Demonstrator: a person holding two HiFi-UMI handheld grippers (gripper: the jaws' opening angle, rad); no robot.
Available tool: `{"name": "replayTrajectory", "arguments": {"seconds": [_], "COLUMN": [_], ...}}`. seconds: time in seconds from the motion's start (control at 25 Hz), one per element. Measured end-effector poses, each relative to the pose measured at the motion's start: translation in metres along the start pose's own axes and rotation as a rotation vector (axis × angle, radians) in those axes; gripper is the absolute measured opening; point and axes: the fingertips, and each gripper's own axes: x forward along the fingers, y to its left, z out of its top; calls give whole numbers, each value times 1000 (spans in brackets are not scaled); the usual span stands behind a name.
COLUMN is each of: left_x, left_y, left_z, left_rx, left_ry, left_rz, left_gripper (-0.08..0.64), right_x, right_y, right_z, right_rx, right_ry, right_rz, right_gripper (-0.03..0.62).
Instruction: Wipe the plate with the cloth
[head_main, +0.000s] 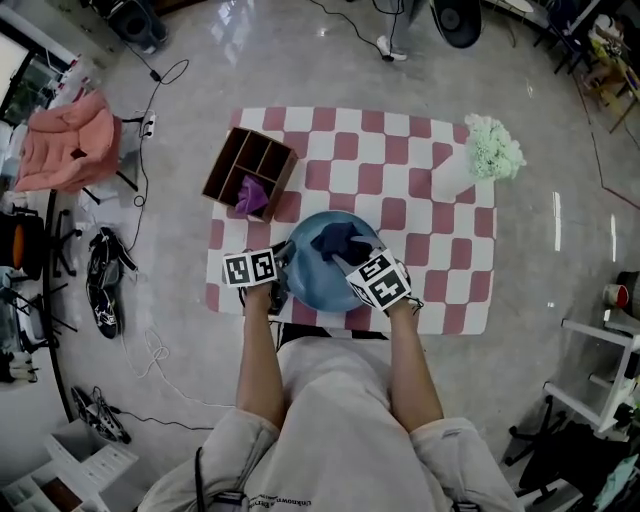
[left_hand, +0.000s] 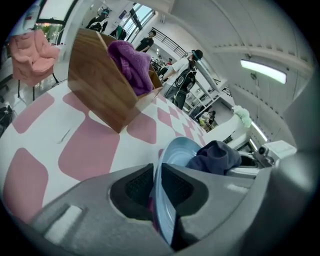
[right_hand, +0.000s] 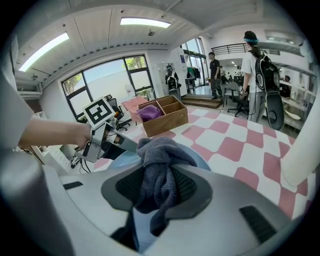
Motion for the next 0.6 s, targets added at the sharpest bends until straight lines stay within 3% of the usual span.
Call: {"name": "replayTrajectory", "arguments": {"seconds": [0.12,0.24,0.32,0.6], "left_x": [1,-2,-6,-26], "left_y": [0,-16,-23,-30], "left_z": [0,5,7,14], "left_rx": [52,103,85,-11], "left_ry": [21,-23,-59,-229], "left_rz": [40,5,-8,61], "left_gripper": [41,34,34,34], "right_x": [1,0,-1,-1], "right_y": [1,0,0,1], "right_z": [4,12,20,55], "right_rx": [-15,-40,-69,-153], "right_ry": [-3,-13,-18,-92], "right_rz": [7,19,23,-10], "right_gripper": [133,133,133,133]}}
